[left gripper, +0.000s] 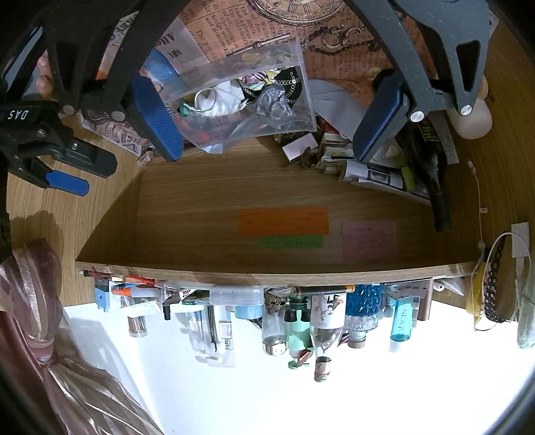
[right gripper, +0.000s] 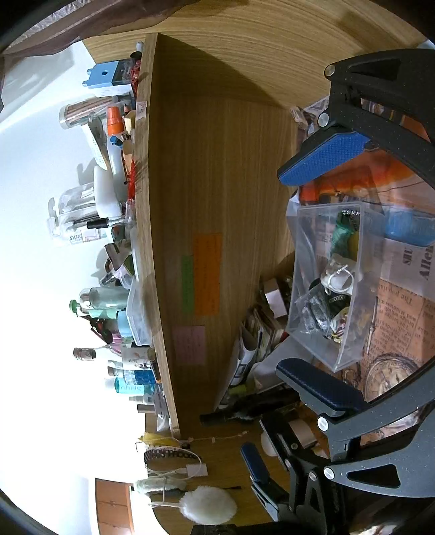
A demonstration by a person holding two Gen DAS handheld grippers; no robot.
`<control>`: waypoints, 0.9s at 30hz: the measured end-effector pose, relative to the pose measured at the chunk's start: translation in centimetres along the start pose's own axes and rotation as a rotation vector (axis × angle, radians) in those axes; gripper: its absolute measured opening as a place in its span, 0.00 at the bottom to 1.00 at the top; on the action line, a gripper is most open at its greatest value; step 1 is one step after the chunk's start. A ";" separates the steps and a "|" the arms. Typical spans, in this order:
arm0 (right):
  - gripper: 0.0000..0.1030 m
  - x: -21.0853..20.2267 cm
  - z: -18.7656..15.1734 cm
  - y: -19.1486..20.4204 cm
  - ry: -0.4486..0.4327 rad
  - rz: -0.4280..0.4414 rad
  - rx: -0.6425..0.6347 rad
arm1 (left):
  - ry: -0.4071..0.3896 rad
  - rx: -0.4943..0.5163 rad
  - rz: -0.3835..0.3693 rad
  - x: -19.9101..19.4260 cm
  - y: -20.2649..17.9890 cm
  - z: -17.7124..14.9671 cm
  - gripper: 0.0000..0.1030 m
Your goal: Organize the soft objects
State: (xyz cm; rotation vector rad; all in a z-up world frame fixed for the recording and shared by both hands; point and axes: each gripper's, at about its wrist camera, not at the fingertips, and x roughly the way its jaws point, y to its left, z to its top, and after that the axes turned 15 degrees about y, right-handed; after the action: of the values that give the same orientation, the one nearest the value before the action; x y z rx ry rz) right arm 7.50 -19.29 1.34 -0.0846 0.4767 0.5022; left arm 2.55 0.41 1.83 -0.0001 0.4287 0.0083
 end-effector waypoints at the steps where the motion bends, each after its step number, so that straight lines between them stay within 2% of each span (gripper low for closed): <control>1: 1.00 0.0 0.0 -0.1 0.000 0.003 -0.001 | 0.001 -0.002 0.001 0.0 0.0 0.0 1.00; 27: 1.00 -0.1 0.0 0.2 -0.005 0.000 0.003 | 0.004 -0.012 0.001 0.3 0.2 0.0 1.00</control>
State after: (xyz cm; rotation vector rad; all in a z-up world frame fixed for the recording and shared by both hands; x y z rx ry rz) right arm 7.29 -19.13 1.39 -0.0805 0.4726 0.5020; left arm 2.81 0.62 1.77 -0.0122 0.4328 0.0115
